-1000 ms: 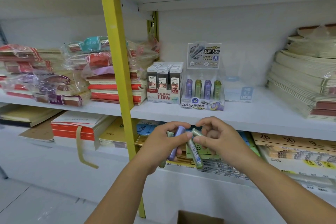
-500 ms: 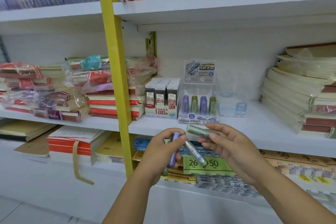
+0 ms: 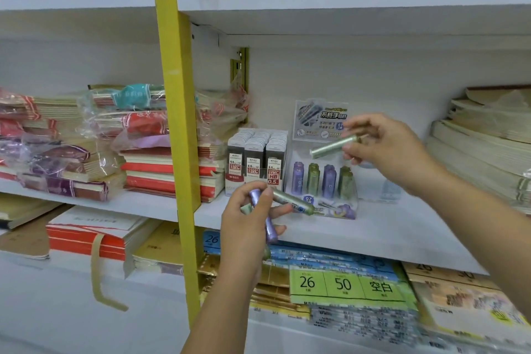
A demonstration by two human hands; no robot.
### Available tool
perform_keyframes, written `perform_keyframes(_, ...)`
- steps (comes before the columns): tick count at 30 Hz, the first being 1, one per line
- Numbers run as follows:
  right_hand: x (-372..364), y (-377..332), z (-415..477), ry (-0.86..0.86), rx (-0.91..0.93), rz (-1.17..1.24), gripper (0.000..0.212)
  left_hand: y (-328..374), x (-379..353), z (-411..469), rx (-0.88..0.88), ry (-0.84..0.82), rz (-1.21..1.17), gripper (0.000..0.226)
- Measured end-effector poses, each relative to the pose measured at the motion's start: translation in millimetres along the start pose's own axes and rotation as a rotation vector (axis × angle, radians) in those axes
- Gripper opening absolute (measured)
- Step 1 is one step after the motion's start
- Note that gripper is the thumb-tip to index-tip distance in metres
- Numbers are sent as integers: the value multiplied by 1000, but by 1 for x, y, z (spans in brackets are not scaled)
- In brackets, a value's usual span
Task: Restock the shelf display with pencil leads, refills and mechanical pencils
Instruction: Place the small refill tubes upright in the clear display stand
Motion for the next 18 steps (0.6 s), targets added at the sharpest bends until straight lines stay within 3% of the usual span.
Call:
perform_keyframes(3, -6, -10, 31, -29, 92, -412, 27, 2, 6, 9, -27, 16, -11, 16)
perform_keyframes(5, -23, -7, 43, -128, 108, -546, 22, 1, 7, 13, -27, 14, -13, 16)
perform_keyframes(11, -67, 9, 49, -403, 127, -638, 26, 1, 11, 24, -45, 30, -16, 17)
perform_keyframes(18, -80, 12, 49, -486, 95, -471, 38, -1, 10, 25, -49, 30, -38, 16)
Point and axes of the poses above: each hand's wrist, its own z-axis towards the middle knuckle, its own x-axis out of the back of the hand, y = z × x, the point moved 10 cm from there along z, towards the middle knuckle, and after that the axes turned 13 degrees about -z, right-handed, at the moved point
